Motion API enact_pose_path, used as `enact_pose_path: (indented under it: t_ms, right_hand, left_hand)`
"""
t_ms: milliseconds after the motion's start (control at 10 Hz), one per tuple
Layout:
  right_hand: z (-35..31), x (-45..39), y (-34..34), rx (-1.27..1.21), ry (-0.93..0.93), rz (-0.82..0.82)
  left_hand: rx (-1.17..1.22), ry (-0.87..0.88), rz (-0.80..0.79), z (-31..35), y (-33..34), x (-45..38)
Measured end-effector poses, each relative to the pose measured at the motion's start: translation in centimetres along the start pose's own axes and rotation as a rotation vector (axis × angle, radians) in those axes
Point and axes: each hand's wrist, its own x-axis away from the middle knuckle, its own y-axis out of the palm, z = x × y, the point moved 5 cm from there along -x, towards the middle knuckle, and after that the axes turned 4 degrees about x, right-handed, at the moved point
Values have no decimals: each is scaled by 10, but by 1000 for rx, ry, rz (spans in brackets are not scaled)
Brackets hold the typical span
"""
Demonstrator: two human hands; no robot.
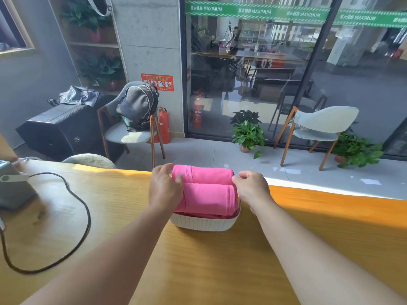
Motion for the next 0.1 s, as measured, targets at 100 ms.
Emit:
enact_pose_path:
  t_ms: [100]
  right_hand:
    - [-21,20,-15,18,-168,112]
  left_hand:
    - [43,111,36,27,-6,19]
